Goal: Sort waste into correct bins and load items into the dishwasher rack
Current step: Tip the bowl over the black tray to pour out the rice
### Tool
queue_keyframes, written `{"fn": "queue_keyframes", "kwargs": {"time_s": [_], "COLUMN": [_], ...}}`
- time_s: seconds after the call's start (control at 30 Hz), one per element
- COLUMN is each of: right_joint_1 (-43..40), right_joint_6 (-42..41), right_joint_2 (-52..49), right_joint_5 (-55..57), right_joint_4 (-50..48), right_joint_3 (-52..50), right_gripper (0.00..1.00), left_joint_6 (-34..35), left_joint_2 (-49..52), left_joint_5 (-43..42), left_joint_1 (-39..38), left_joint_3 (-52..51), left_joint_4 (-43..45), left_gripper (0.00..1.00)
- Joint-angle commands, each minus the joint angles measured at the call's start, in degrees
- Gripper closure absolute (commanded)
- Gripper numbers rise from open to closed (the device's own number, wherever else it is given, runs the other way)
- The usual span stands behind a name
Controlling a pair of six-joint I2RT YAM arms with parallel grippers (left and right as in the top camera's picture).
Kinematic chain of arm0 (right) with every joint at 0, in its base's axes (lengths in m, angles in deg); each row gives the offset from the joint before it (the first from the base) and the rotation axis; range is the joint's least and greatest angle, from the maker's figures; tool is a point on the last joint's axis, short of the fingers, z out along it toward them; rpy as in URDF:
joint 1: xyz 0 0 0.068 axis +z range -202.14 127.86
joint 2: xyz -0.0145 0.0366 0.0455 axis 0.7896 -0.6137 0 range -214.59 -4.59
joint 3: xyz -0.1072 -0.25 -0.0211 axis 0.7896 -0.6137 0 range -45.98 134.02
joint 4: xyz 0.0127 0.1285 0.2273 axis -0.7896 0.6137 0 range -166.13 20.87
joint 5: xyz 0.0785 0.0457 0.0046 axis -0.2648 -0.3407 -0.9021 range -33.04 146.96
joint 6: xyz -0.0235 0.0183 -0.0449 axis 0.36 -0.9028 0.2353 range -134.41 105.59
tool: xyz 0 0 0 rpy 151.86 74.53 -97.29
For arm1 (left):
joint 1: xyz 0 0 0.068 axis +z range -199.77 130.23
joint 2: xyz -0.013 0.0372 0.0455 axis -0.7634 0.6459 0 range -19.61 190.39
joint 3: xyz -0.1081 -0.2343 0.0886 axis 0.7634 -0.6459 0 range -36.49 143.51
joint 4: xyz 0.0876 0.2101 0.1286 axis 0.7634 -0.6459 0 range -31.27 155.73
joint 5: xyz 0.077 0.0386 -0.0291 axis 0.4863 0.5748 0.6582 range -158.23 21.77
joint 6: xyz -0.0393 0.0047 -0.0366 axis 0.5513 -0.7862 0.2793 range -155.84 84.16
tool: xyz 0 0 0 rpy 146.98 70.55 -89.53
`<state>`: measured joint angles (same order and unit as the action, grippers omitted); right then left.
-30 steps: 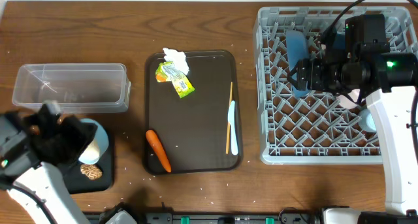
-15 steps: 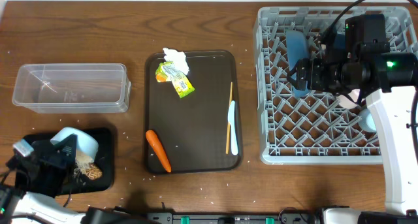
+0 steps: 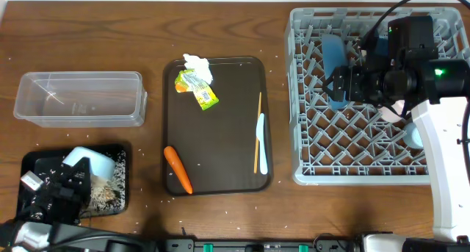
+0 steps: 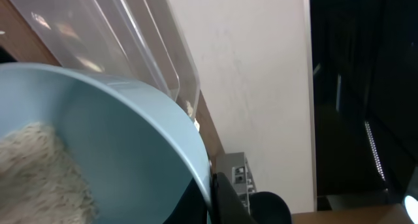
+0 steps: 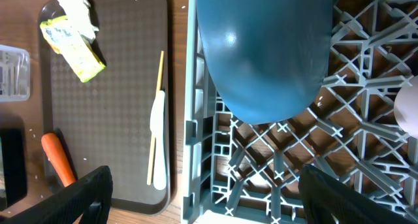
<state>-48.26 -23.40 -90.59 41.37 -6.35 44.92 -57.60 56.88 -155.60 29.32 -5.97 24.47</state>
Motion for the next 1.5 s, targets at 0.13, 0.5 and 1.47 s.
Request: {"fn": "queue_keyframes", "kwargs": {"time_s": [0.13, 0.5, 1.47], "right_joint_1": [0.3, 0.3, 0.3], "right_joint_6": [-0.9, -2.4, -4.7], "right_joint_2": [-0.5, -0.5, -0.5], "right_joint_5": [0.2, 0.2, -1.4], "right_joint_4": [-0.1, -0.4, -2.4], "right_joint_3": [0.1, 0.1, 0.1], "right_gripper": [0.15, 0.15, 0.14], "left_joint_6": [-3.7, -9.6, -3.9], "left_joint_2": [0.3, 0.1, -0.6], "left_joint_5": [-2.8, 1.5, 1.5], "left_joint_1": [0.3, 0.0, 0.2], "left_joint_3": [-0.2, -0.2, -0.2], "left_joint_4": [-1.8, -1.1, 1.0], "left_gripper": [0.94, 0.94, 0.94]}}
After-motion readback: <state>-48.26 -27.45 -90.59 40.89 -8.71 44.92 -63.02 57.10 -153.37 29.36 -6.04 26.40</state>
